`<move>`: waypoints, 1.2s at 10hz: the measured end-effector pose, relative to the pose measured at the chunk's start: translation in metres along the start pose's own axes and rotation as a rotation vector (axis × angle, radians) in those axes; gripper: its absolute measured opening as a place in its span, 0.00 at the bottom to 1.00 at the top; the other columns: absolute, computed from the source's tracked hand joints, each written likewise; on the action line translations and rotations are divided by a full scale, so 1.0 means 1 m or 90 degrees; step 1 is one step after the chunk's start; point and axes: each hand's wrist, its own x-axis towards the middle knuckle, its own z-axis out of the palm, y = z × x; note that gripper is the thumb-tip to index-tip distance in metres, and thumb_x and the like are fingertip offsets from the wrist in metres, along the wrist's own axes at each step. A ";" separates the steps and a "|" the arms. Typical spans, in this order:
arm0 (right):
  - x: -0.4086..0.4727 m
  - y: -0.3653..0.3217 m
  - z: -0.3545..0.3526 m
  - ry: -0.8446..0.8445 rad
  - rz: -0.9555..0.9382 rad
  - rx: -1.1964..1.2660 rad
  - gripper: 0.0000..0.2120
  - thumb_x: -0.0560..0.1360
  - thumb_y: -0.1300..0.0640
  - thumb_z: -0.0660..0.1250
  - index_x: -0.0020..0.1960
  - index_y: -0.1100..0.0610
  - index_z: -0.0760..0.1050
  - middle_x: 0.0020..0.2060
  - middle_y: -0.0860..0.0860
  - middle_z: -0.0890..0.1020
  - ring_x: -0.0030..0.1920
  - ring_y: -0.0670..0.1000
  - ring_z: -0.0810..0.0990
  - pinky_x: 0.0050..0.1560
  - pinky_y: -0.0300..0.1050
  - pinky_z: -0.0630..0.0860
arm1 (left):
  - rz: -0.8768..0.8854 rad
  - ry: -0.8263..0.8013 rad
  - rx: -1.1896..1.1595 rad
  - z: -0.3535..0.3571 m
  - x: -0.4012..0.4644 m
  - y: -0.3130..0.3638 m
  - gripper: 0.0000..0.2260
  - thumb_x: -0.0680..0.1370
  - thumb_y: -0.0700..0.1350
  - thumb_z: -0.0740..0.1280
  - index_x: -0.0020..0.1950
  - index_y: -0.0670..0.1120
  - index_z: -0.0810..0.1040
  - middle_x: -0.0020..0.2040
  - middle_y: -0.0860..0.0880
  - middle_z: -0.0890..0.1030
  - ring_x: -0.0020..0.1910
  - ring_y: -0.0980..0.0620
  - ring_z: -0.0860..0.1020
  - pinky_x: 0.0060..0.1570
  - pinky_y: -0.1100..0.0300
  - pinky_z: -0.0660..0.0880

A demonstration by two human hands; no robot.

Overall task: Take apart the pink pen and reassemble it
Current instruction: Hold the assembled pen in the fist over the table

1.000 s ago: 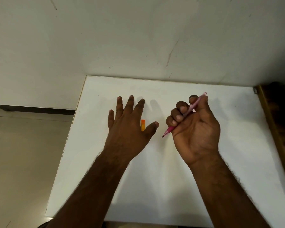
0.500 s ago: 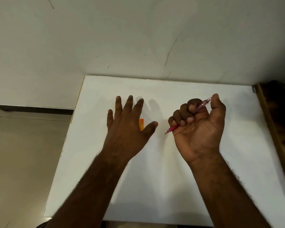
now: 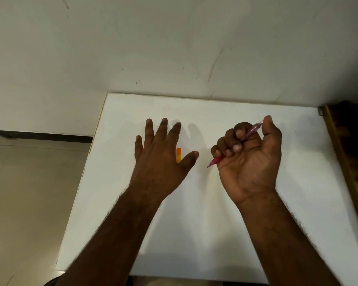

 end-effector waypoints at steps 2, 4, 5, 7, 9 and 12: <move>0.001 0.000 -0.001 0.008 -0.006 -0.001 0.24 0.81 0.42 0.54 0.33 0.56 0.68 0.25 0.50 0.64 0.30 0.51 0.59 0.35 0.47 0.63 | 0.001 0.001 0.005 0.001 0.000 0.000 0.37 0.77 0.70 0.57 0.81 0.57 0.52 0.83 0.51 0.50 0.81 0.47 0.39 0.76 0.41 0.43; 0.001 -0.001 -0.004 -0.002 0.005 0.046 0.24 0.80 0.41 0.54 0.33 0.56 0.69 0.26 0.49 0.65 0.30 0.51 0.60 0.35 0.46 0.65 | 0.001 0.000 0.006 0.001 0.001 0.000 0.37 0.77 0.70 0.57 0.81 0.56 0.52 0.83 0.50 0.50 0.81 0.47 0.39 0.76 0.41 0.43; 0.001 -0.003 -0.007 -0.003 0.012 0.080 0.23 0.80 0.41 0.54 0.33 0.55 0.68 0.26 0.49 0.64 0.29 0.51 0.60 0.35 0.46 0.65 | 0.001 0.001 0.007 0.001 0.001 0.000 0.37 0.76 0.70 0.57 0.81 0.56 0.52 0.83 0.50 0.50 0.81 0.47 0.39 0.76 0.41 0.43; 0.002 -0.003 -0.009 -0.008 0.021 0.099 0.23 0.80 0.41 0.54 0.34 0.56 0.68 0.26 0.49 0.64 0.30 0.51 0.61 0.35 0.46 0.65 | -0.005 -0.005 0.009 0.003 0.002 0.000 0.37 0.76 0.70 0.57 0.81 0.56 0.52 0.83 0.51 0.49 0.81 0.47 0.39 0.76 0.41 0.44; 0.001 -0.003 -0.010 0.003 0.041 0.143 0.23 0.80 0.39 0.54 0.35 0.55 0.68 0.27 0.49 0.64 0.30 0.51 0.60 0.35 0.45 0.65 | -0.005 0.008 -0.007 0.003 0.000 -0.001 0.37 0.77 0.69 0.57 0.81 0.56 0.52 0.83 0.51 0.48 0.81 0.47 0.38 0.76 0.42 0.43; 0.000 -0.005 -0.009 0.004 0.041 0.163 0.22 0.80 0.41 0.55 0.34 0.55 0.67 0.26 0.49 0.64 0.30 0.51 0.60 0.34 0.45 0.66 | -0.003 0.019 0.000 0.004 0.000 -0.001 0.38 0.76 0.71 0.55 0.82 0.55 0.49 0.83 0.53 0.44 0.81 0.48 0.38 0.77 0.42 0.43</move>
